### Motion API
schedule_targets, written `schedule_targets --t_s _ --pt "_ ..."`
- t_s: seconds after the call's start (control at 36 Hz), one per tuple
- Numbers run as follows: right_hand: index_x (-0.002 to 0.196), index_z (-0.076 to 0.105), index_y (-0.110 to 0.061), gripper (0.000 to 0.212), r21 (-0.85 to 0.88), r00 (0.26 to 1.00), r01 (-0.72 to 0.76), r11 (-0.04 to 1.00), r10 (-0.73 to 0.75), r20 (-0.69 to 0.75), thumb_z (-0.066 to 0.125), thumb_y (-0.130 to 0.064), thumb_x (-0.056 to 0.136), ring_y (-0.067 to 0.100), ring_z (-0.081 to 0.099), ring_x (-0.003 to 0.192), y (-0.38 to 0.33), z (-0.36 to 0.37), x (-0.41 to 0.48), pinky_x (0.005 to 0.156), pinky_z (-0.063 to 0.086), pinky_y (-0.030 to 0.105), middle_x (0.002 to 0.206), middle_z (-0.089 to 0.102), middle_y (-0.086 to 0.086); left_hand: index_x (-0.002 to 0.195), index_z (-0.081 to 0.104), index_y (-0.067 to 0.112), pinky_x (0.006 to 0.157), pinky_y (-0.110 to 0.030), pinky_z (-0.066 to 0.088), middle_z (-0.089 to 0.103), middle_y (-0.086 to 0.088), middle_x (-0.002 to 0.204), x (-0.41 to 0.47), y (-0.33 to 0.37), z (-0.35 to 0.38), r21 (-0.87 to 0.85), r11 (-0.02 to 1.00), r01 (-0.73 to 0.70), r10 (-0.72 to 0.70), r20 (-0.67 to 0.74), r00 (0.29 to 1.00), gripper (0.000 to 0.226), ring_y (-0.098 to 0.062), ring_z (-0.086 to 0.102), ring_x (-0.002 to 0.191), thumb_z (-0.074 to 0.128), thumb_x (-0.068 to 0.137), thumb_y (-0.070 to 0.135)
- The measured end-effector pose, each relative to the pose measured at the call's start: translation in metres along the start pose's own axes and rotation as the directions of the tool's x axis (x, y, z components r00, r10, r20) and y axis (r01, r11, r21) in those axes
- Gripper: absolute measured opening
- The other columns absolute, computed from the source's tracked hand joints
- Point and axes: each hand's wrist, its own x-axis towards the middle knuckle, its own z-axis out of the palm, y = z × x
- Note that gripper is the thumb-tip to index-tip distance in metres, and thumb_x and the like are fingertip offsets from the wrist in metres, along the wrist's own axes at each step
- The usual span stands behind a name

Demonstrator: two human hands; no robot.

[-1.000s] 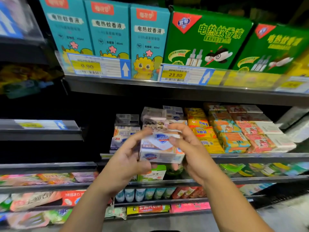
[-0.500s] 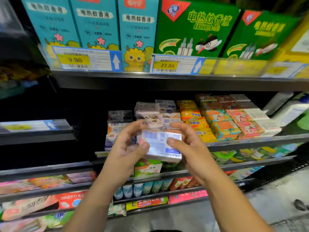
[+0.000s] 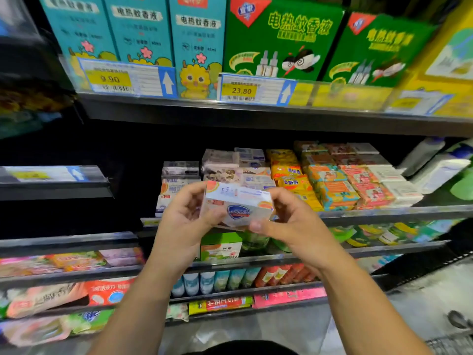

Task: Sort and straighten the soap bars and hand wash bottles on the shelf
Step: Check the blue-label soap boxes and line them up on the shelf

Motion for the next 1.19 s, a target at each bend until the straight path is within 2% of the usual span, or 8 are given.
schedule_targets --t_s 0.28,0.42,0.53,0.64,0.81,0.86,0.97,1.19 --pt "0.127 0.059 -0.013 0.063 -0.020 0.993 -0.066 0.998 0.067 0.100 0.084 0.006 0.073 0.012 0.070 0.101 0.016 0.013 -0.006 0.076 0.056 0.019 0.115 0.071 0.002 0.119 0.057 0.044 0.082 -0.039 0.060 0.069 0.002 0.113 -0.001 0.010 0.035 0.221 0.964 -0.146 0.139 0.046 0.989 0.063 -0.024 0.068 0.107 0.088 0.065 0.032" --pt "0.120 0.058 -0.021 0.067 0.058 0.999 -0.014 0.998 0.012 0.029 0.092 -0.010 0.064 0.032 0.070 0.104 0.018 -0.032 -0.014 0.091 0.056 0.052 0.111 0.075 0.006 0.123 0.055 0.033 0.080 -0.034 0.058 0.071 -0.001 0.108 -0.010 0.004 0.036 0.207 0.974 -0.090 0.095 -0.016 0.995 0.063 -0.022 0.068 0.104 0.084 0.067 0.038" --pt "0.115 0.062 -0.024 0.062 0.217 0.992 0.113 0.970 -0.098 -0.079 0.090 -0.022 0.060 0.028 0.071 0.092 0.010 -0.046 -0.015 0.071 0.060 0.036 0.098 0.075 0.008 0.123 0.050 0.048 0.086 -0.047 0.057 0.071 0.010 0.103 -0.016 -0.006 0.039 0.358 0.934 -0.004 -0.003 0.019 1.000 0.067 -0.014 0.069 0.099 0.089 0.068 0.040" --pt "0.120 0.056 -0.019 0.060 0.272 0.987 0.158 0.949 -0.147 -0.062 0.080 -0.001 0.068 0.021 0.071 0.091 0.005 -0.036 -0.015 0.067 0.058 0.028 0.102 0.075 0.005 0.126 0.052 0.040 0.079 -0.026 0.057 0.069 0.017 0.100 -0.018 -0.011 0.059 0.405 0.913 0.045 -0.083 0.078 0.993 0.070 -0.008 0.070 0.090 0.090 0.071 0.022" --pt "0.117 0.061 -0.039 0.067 0.013 0.980 0.196 0.981 -0.196 -0.024 0.092 -0.021 0.061 0.017 0.067 0.101 0.012 -0.034 -0.025 0.084 0.057 0.036 0.104 0.070 -0.006 0.125 0.052 0.024 0.079 -0.025 0.057 0.069 0.005 0.110 -0.019 -0.023 0.076 0.394 0.912 0.117 -0.175 0.115 0.978 0.069 -0.009 0.069 0.099 0.089 0.070 0.007" --pt "0.119 0.059 -0.031 0.067 0.043 0.986 0.163 0.986 -0.161 -0.042 0.089 -0.013 0.062 0.013 0.068 0.098 0.012 -0.047 -0.029 0.078 0.056 0.026 0.102 0.072 -0.008 0.121 0.052 0.026 0.074 -0.019 0.055 0.070 0.008 0.105 -0.021 -0.022 0.081 0.348 0.924 0.160 -0.193 0.063 0.979 0.070 -0.003 0.069 0.094 0.091 0.066 0.006" --pt "0.119 0.059 -0.023 0.064 0.138 0.989 0.130 0.982 -0.118 -0.091 0.090 -0.011 0.064 0.017 0.070 0.094 0.009 -0.072 -0.035 0.072 0.058 0.027 0.102 0.073 0.000 0.117 0.052 0.029 0.081 -0.038 0.061 0.073 0.001 0.101 -0.021 -0.021 0.081 0.214 0.956 0.201 -0.202 -0.018 0.979 0.073 -0.020 0.072 0.096 0.089 0.057 0.011" --pt "0.116 0.065 -0.011 0.043 0.358 0.998 0.010 0.934 0.013 -0.062 0.074 -0.012 0.074 0.022 0.068 0.097 0.020 -0.074 -0.034 0.074 0.056 0.027 0.113 0.073 0.015 0.116 0.051 0.019 0.070 -0.031 0.060 0.075 -0.008 0.093 -0.015 0.010 0.101 -0.003 0.999 0.036 -0.036 -0.182 0.983 0.055 -0.023 0.073 0.092 0.076 0.067 0.018"
